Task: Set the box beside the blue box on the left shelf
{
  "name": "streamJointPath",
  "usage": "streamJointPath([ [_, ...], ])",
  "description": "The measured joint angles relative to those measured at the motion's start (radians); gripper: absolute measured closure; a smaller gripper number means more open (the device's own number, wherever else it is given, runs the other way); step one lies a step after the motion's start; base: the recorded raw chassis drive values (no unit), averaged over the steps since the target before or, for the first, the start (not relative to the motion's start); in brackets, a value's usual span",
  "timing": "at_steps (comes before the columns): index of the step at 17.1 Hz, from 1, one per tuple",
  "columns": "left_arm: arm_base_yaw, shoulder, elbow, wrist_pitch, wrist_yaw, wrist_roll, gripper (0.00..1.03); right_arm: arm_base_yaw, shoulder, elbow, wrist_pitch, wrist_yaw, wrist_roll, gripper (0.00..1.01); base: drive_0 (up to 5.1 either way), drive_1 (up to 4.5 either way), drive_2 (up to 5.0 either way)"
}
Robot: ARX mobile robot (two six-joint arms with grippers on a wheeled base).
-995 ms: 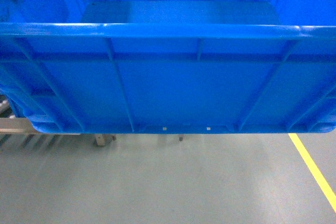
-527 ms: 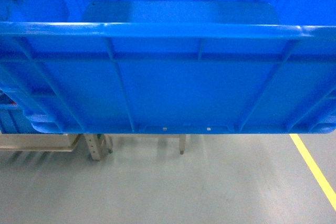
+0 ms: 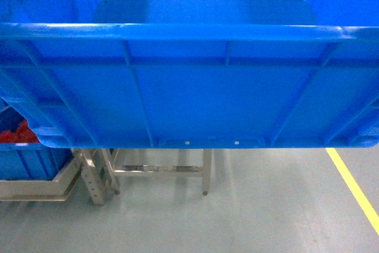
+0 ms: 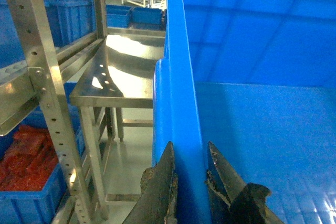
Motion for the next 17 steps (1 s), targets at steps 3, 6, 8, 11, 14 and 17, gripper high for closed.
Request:
streamJointPath([
  [3,-0.005,0.000,0.000,-0.002,0.001,0.000,0.93,-0.001,0.000,0.000,-0.003,0.003,0.000,0.85,-4.5,1.66,3.8],
  [6,-0.004,0.000,0.000,0.001,0.000,0.000,0.93,-0.001,0.000,0.000,-0.003,0.002,0.001,0.85,-4.6,1.55,3.7],
  [8,-0.003,0.000,0.000,-0.005,0.000,0.000,0.93,0.000,0.000,0.000,-0.005,0.002,0.000,0.85,-4.7,1.44,3.6],
  [11,-0.003,0.000,0.000,0.000,0.000,0.000,0.93,0.000,0.000,0.000,-0.003,0.002,0.001,0.85,-4.8,1.37,3.5],
  [14,-0.003,0.000,0.000,-0.001,0.000,0.000,0.93,0.000,0.000,0.000,-0.003,0.002,0.001,0.85,-4.9,1.32,3.4],
  [17,-0.003,0.000,0.000,-0.002,-0.001,0.000,0.93,0.001,0.000,0.000,-0.003,0.001,0.000,0.85,-4.8,1.42,3.5],
])
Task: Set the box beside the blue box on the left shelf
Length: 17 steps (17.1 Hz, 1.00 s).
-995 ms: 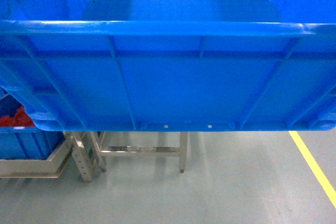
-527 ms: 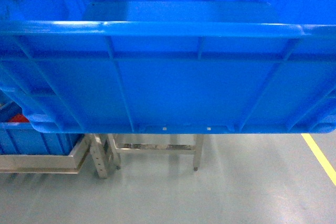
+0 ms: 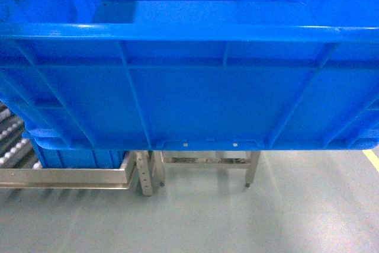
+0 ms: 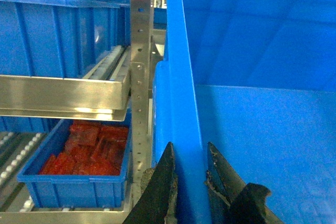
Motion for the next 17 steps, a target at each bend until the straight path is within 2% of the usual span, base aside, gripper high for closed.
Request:
streamJointPath([
  [17,0.000,0.000,0.000,0.002,0.001,0.000,0.94,0.000,0.000,0.000,0.001,0.000,0.000,0.85,-4.9,1.42,3.3],
])
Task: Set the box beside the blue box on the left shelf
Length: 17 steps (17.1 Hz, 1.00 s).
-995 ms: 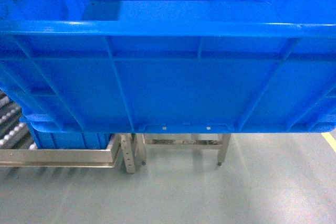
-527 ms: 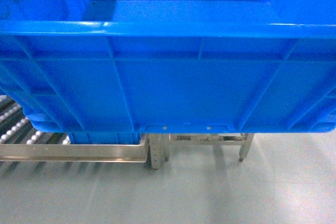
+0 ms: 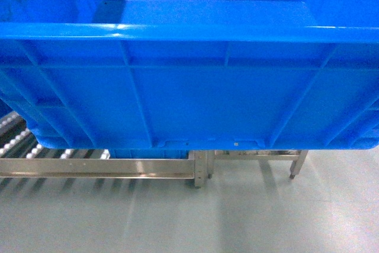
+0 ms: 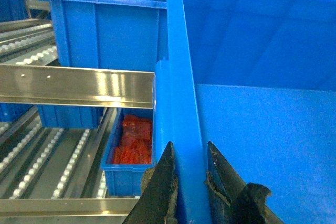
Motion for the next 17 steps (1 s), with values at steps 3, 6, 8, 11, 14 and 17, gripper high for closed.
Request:
streamJointPath([
  [3,0.000,0.000,0.000,0.000,0.000,0.000,0.94,0.000,0.000,0.000,-0.001,0.000,0.000,0.85,-4.9,2.17,2.8],
  [6,0.000,0.000,0.000,0.001,0.000,0.000,0.94,0.000,0.000,0.000,-0.002,0.000,0.000,0.85,-4.9,2.38,2.4],
  [8,0.000,0.000,0.000,-0.003,-0.001,0.000,0.94,0.000,0.000,0.000,-0.002,0.000,0.000,0.85,-4.9,2.38,2.4],
  [11,0.000,0.000,0.000,0.000,0.000,0.000,0.94,0.000,0.000,0.000,-0.002,0.000,0.000,0.85,-5.0,2.40,2.4],
  [14,0.000,0.000,0.000,0.000,0.000,0.000,0.94,0.000,0.000,0.000,-0.002,0.002,0.000,0.85,-5.0,2.37,2.4],
  [17,0.000,0.000,0.000,-0.002,-0.002,0.000,0.94,0.000,0.000,0.000,-0.001,0.000,0.000,0.85,-5.0,2.34,2.3],
])
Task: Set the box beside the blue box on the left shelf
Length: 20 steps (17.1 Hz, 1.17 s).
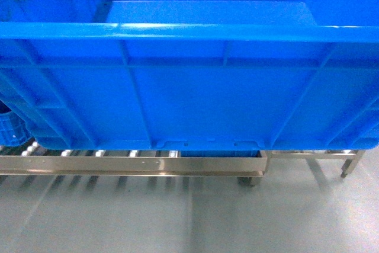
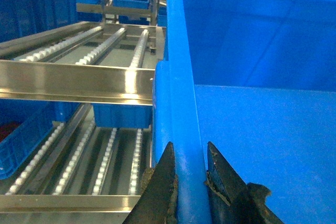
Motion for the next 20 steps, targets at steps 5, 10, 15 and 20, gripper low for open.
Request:
streamJointPath([
  [5,0.000,0.000,0.000,0.001,0.001,0.000,0.94,0.000,0.000,0.000,0.000,-0.001,0.000,0.85,-5.1,2.30,2.3],
  [10,0.000,0.000,0.000,0.002,0.001,0.000,0.94,0.000,0.000,0.000,0.000,-0.001,0.000,0.85,-4.9,2.42,2.4],
  [15,0.000,0.000,0.000,0.002,0.002,0.000,0.94,0.000,0.000,0.000,-0.003,0.001,0.000,0.85,-5.0,2.36,2.4],
  [20,0.000,0.000,0.000,0.000,0.001,0.000,0.94,0.000,0.000,0.000,-0.002,-0.001,0.000,0.85,-5.0,2.36,2.4],
])
